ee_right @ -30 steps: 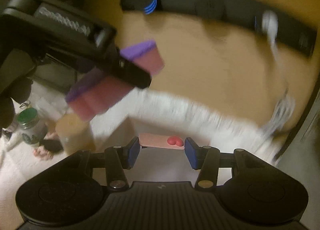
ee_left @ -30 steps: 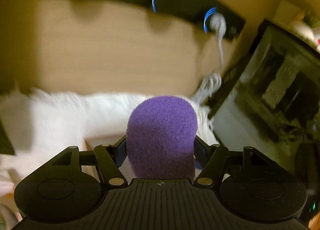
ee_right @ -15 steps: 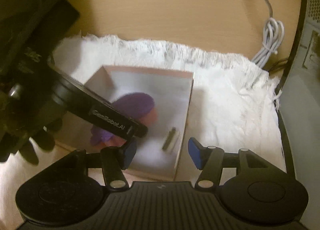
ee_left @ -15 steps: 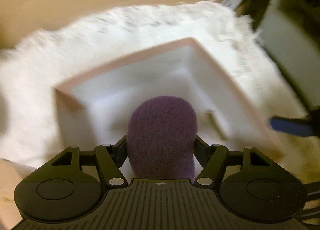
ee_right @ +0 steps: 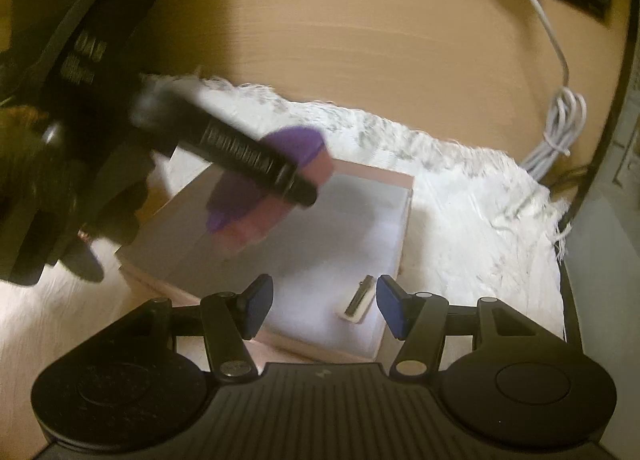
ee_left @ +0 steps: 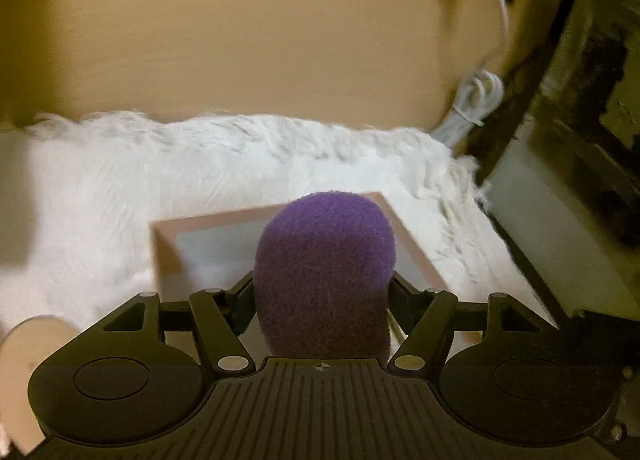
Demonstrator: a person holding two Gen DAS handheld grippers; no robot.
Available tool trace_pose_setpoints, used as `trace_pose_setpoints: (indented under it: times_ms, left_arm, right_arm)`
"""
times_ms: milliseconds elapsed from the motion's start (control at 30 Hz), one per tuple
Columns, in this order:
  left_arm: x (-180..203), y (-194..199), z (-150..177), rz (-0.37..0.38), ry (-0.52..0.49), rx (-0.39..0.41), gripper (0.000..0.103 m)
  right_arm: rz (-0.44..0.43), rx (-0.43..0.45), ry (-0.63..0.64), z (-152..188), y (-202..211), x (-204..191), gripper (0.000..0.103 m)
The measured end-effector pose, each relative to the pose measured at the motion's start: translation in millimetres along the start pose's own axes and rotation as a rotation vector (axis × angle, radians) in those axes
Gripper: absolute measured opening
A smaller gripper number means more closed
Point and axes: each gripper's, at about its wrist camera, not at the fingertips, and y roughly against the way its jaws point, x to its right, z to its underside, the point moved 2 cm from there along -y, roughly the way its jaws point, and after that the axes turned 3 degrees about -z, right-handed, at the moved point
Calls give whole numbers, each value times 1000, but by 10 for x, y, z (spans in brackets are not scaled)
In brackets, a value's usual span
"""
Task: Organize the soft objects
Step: 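Carry the sponge into the pink box and open the left tool, then grasp the lilac wrist band with the left tool while the right tool grasps the earphone cord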
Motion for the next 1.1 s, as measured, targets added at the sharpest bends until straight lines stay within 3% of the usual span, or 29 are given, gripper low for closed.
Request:
trace_pose_setpoints:
  times_ms: [167, 200, 267, 367, 467, 600, 667, 767, 833, 933, 1100]
  left_arm:
    - [84, 83, 98, -5, -18, -17, 71]
    - [64, 92, 127, 34, 18, -29, 73]
    - [84, 111, 175, -1, 18, -47, 71]
    - [50, 74, 254, 40, 74, -98, 72]
    - [66, 20, 361, -47, 60, -172, 68]
    - [111, 28, 501, -83, 16, -203, 65]
    - [108, 122, 494, -105, 30, -160, 64]
    - [22, 492, 384, -66, 138, 54, 64]
    - [-9, 699, 325, -79, 158, 135, 64]
    - [-90, 964, 376, -105, 145, 188, 64]
    - [-488, 1491, 881, -231, 163, 245, 64]
  right_arm:
    - [-6, -6, 23, 43, 48, -88, 58]
    - [-6, -7, 23, 49, 56, -98, 58]
    - [-5, -12, 26, 64, 82, -128, 58]
    - [-4, -25, 38, 96, 115, -186, 58]
    - [10, -40, 54, 136, 149, -255, 58]
    - [29, -37, 69, 194, 221, -307, 58]
    - [33, -35, 62, 211, 256, -309, 58]
    - [31, -29, 51, 229, 314, -306, 58]
    - [32, -23, 45, 239, 345, -309, 58]
    - [28, -16, 9, 237, 356, -332, 58]
    - [28, 33, 7, 214, 369, -531, 58]
